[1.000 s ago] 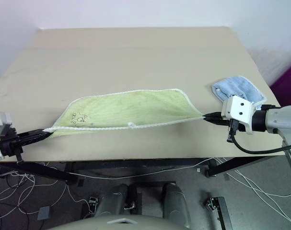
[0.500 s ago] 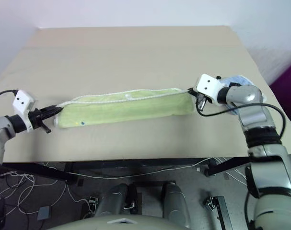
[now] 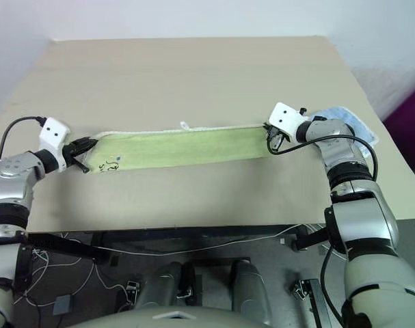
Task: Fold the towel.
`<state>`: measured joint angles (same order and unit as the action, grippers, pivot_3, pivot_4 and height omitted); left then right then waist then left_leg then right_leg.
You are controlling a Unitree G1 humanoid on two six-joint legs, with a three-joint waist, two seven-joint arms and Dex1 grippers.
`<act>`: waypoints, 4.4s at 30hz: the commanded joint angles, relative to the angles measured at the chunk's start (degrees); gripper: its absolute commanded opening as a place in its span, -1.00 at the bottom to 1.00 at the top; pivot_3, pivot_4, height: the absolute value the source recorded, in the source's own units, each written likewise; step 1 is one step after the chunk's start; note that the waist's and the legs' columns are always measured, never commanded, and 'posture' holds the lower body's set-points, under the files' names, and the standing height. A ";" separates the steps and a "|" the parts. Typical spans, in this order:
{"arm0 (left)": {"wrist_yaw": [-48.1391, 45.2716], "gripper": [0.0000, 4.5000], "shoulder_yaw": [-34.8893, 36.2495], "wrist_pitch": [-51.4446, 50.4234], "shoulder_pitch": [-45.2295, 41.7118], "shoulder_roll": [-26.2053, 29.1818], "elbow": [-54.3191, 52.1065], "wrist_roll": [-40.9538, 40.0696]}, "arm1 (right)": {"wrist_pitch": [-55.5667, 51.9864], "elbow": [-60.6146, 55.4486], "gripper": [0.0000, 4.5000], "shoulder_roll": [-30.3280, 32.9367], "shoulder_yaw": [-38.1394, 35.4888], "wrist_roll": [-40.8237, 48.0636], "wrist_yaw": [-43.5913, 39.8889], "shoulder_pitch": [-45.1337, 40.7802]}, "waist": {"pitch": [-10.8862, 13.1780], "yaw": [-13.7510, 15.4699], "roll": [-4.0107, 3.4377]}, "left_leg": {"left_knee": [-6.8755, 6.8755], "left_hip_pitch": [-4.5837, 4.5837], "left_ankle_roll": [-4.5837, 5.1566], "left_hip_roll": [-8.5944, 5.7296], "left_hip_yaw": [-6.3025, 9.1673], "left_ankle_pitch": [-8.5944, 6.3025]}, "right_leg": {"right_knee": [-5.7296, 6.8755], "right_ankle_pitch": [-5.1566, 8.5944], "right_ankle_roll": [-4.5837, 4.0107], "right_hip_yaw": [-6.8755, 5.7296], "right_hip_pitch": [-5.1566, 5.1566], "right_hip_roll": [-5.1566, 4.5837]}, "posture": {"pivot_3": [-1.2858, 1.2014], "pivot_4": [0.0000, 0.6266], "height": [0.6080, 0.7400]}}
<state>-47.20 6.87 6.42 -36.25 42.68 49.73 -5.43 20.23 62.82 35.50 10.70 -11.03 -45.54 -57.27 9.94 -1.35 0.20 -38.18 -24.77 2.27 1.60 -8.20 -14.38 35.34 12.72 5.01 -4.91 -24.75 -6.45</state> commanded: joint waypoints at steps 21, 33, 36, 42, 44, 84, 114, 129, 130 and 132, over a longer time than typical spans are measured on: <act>4.02 1.00 7.75 1.02 3.27 1.26 -0.40 -4.70 | -6.27 -18.75 0.98 3.75 -12.61 9.23 8.37 7.30 | 0.00 0.08 0.00 | 0.00 0.00 0.00 0.01 0.04 0.00 | 0.01 0.00 0.00 0.01 0.00 -0.03 | 0.03 -0.52 1.00; -0.88 1.00 18.04 -3.99 7.55 1.45 -12.65 -17.62 | -65.66 -65.66 0.98 -1.91 -32.70 49.54 12.40 29.69 | -0.02 0.60 0.04 | -0.06 0.02 0.05 0.01 0.39 -0.04 | 0.05 -0.01 -0.02 -0.01 0.07 -0.11 | 0.03 -0.52 1.00; -5.68 1.00 16.43 -6.87 10.03 0.60 -19.58 -19.98 | -76.07 -68.47 0.98 -6.97 -38.47 58.06 20.61 32.14 | -0.06 0.61 0.08 | -0.05 0.02 0.06 0.00 0.39 -0.05 | 0.01 -0.01 -0.02 -0.01 0.08 -0.12 | 0.03 -0.52 1.00; -12.36 1.00 10.49 -12.70 15.93 -2.23 -34.82 -22.78 | -85.62 -71.10 0.98 -14.60 -43.57 66.05 33.82 34.87 | -0.08 0.58 0.06 | -0.02 0.02 0.06 -0.03 0.38 -0.06 | 0.02 -0.01 -0.03 -0.01 0.07 -0.13 | 0.03 -0.52 1.00; -13.32 1.00 8.45 -13.74 16.76 -3.36 -38.09 -22.91 | -87.68 -71.53 0.98 -16.77 -45.16 69.15 37.52 35.36 | -0.08 0.62 0.06 | -0.01 0.02 0.06 -0.03 0.38 -0.06 | 0.02 -0.01 -0.03 -0.01 0.07 -0.12 | 0.03 -0.52 1.00; -10.26 1.00 4.24 -17.31 19.53 -9.45 -47.64 -22.74 | -63.73 -50.69 -0.98 -30.16 -46.77 77.70 60.42 27.18 | -0.50 0.56 0.36 | 0.01 0.28 0.29 0.00 0.40 -0.20 | -0.03 0.00 -0.03 0.00 0.33 -0.05 | 0.03 -0.52 1.00; -8.78 1.00 2.91 -17.22 20.23 -10.94 -48.44 -22.87 | -59.24 -73.07 -0.98 -0.50 -2.61 39.68 28.91 27.67 | -0.32 0.43 0.09 | 0.14 0.15 0.51 -0.08 0.32 -0.33 | -0.16 0.02 -0.03 0.06 0.13 -0.21 | 0.03 -0.52 1.00; -6.30 1.00 3.52 -17.99 24.09 -12.65 -52.51 -23.55 | -56.17 -67.77 -0.98 -9.76 5.67 24.62 22.37 26.47 | -0.30 0.50 0.11 | 0.10 0.04 0.36 -0.08 0.33 -0.26 | -0.15 0.02 -0.03 0.03 0.03 -0.22 | 0.03 -0.52 1.00; -6.17 1.00 3.55 -18.09 24.30 -12.71 -52.75 -23.61 | -56.16 -67.66 -0.98 -10.07 5.46 24.34 22.03 26.55 | -0.30 0.47 0.11 | 0.11 0.04 0.36 -0.08 0.32 -0.26 | -0.14 0.02 -0.03 0.03 0.02 -0.23 | 0.03 -0.52 1.00; -5.88 1.00 3.64 -18.27 24.73 -12.85 -53.12 -23.71 | -56.32 -67.81 -0.79 -10.68 4.86 24.23 21.19 26.87 | -0.30 0.47 0.11 | 0.11 0.03 0.34 -0.07 0.33 -0.25 | -0.14 0.02 -0.03 0.03 0.01 -0.23 | 0.03 -0.52 1.00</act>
<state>-53.35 9.76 -12.02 -11.65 29.72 -0.88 -28.13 -37.13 -4.01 25.32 17.03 13.53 -23.64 -29.75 9.64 -0.89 0.31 -38.07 -24.74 2.61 1.53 -7.87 -14.63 35.20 12.74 4.98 -4.88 -24.74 -6.67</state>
